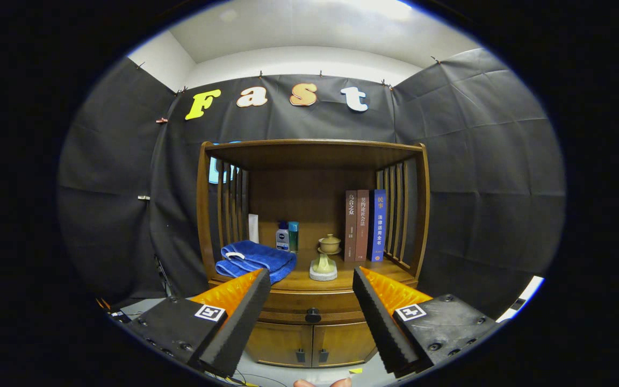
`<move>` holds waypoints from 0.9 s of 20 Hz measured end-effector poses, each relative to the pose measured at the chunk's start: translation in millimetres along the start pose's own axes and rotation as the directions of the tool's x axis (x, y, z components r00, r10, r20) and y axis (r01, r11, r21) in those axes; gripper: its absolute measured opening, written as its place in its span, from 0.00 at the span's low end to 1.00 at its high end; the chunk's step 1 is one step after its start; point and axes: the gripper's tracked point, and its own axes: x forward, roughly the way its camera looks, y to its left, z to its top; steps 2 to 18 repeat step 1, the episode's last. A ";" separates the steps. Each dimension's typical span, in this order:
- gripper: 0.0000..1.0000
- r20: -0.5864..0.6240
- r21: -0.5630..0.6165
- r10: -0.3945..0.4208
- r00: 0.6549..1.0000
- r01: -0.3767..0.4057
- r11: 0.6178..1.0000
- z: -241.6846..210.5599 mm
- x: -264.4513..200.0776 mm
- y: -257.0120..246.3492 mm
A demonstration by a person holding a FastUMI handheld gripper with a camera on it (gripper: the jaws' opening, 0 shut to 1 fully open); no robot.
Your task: Pull open the drawer, take out the items inside it, and place them on the countertop above the cabinet.
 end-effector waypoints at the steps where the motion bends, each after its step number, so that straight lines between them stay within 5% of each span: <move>1: 0.99 -0.001 -0.001 0.001 1.000 -0.001 1.000 -0.3 0.0 0.7; 18: 0.99 -0.001 -0.001 0.001 1.000 -0.001 1.000 -0.3 0.0 0.7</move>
